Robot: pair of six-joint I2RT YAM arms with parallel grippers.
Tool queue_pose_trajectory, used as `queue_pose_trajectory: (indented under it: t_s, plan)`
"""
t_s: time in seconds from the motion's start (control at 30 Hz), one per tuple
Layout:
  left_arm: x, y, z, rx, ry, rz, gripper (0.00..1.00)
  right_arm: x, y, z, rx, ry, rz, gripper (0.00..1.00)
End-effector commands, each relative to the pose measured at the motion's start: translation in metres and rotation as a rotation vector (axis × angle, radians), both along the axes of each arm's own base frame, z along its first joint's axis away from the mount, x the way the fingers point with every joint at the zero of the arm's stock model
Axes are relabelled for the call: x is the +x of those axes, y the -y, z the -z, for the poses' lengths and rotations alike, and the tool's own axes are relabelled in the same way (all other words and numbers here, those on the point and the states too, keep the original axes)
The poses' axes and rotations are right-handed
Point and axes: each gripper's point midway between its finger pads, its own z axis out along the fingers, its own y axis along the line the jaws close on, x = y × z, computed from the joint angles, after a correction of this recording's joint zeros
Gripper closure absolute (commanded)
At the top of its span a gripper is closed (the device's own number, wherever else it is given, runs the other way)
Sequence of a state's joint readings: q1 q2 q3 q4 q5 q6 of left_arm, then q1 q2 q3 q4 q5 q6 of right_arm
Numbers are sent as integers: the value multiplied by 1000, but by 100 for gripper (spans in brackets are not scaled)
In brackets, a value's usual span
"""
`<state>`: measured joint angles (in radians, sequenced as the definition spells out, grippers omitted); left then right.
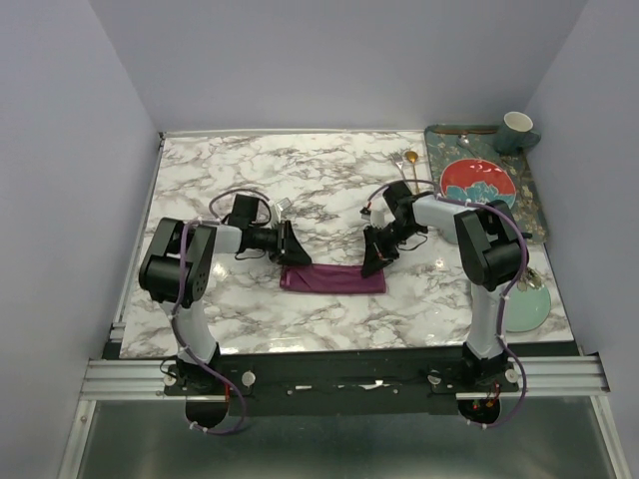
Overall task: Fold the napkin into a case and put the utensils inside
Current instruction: Smooth out the smaller rectangle-folded napkin at the center of the board.
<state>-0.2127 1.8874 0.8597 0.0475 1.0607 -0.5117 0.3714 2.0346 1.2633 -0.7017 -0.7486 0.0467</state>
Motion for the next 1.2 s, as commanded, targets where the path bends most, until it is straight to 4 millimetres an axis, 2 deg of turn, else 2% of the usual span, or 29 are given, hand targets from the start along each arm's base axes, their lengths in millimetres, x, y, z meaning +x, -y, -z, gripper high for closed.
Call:
queue_pose_trajectory:
  t_s: [0.0,0.1,0.13,0.2,0.23,0.4,0.5,0.6,0.7,0.77,0.83,0.87,0.93,0.97,1.0,1.07,1.1,1.17]
  plan:
    - [-8,20,-72,-105,227,96,67,9,22,33,-151,75,-46,86]
    - [-29,37,-81,-111,200,128,68,12,20,31,-151,90,-52,86]
    - [-30,42,-82,-122,216,131,68,13,20,31,-153,97,-55,86]
    - [-41,52,-69,-108,152,135,68,13,20,30,-153,99,-58,86]
    - [-39,55,-67,-118,160,134,70,13,21,31,-156,101,-61,86]
    - [-40,48,-16,-58,-5,77,77,12,23,33,-163,99,-68,86]
    - [-44,30,20,25,-129,18,81,12,23,34,-165,99,-72,86]
    - [-43,16,47,77,-212,-39,85,12,20,29,-144,98,-71,86]
    - [-39,14,56,91,-243,-57,88,10,5,1,-41,105,-69,83]
    - [-37,14,58,98,-245,-65,90,8,-10,-31,77,129,-59,78]
    - [-37,13,60,103,-248,-68,94,-4,-27,-52,166,104,-50,74]
    - [-36,13,60,103,-248,-71,95,-2,-35,-66,208,145,-55,70]
    - [-37,13,61,108,-247,-71,98,-19,-55,-83,267,119,-86,64]
    - [-38,12,61,110,-251,-73,99,-23,-63,-89,290,137,-102,55]
    - [-38,12,61,111,-248,-72,99,-35,-74,-98,310,153,-146,51]
    - [-38,12,62,114,-252,-74,100,-46,-86,-103,323,161,-178,45]
    - [-38,12,62,115,-250,-73,100,-59,-96,-103,329,153,-214,45]
    - [-37,12,62,115,-252,-75,100,-68,-104,-92,319,103,-230,45]
